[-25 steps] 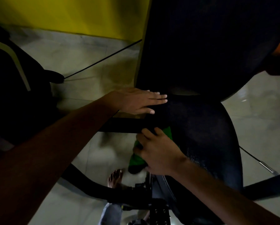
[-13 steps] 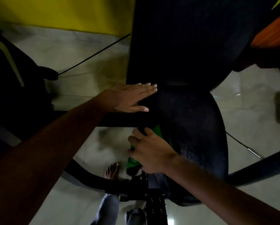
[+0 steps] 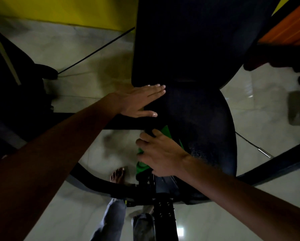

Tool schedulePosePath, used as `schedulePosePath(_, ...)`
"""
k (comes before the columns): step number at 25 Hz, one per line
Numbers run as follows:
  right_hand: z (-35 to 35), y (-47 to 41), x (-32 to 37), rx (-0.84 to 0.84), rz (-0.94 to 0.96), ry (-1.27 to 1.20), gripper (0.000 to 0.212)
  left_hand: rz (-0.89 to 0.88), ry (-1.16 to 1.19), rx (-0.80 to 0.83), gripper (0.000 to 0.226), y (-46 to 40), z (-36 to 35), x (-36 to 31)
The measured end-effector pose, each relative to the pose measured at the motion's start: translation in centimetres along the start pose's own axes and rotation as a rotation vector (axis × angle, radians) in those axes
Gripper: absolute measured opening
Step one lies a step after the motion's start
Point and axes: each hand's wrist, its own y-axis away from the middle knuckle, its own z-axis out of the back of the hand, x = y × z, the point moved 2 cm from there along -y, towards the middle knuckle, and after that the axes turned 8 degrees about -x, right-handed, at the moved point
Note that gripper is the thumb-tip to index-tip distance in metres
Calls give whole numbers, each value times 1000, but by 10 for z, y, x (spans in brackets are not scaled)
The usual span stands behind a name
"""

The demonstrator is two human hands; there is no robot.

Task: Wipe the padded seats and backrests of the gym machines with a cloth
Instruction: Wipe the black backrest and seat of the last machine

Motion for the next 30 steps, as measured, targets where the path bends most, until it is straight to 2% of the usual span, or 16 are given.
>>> schedulePosePath(5,-20,37,31,65,111,16,21,-110,-35,-88,81,8,-13,-25)
schedulePosePath(8,-9,24,23,20,52,11,28,-86,-68,-128,82,9,-16,-32)
schedulePosePath(10,-7,21,26,2,40,73,25,-94,-87,-137,81,9,-17,-39)
schedulePosePath(15,-6,47,50,178,200,141,20,-93,-100,-115,78,12,-13,-46)
schedulePosePath(18,-4,39,52,162,156,114,20,-85,-101,-125,78,12,-15,-49)
schedulePosePath(20,-10,42,61,157,175,181,23,-62,-99,-109,78,12,-13,-52)
schedulePosePath(23,-31,61,87,258,241,171,24,-21,-124,-45,78,13,-3,-55)
schedulePosePath(24,-41,66,91,241,159,105,23,-13,-123,-21,79,14,-1,-57)
schedulePosePath(26,-37,76,66,-16,-137,-182,27,3,-133,-74,76,9,13,-60)
schedulePosePath(27,-25,80,48,-107,-177,-277,29,7,-141,-142,73,4,25,-62)
schedulePosePath(29,8,86,0,-238,-232,-270,34,22,-181,-296,65,-12,57,-63)
schedulePosePath(30,27,94,-23,-313,-284,-253,44,40,-208,-360,63,-22,78,-63)
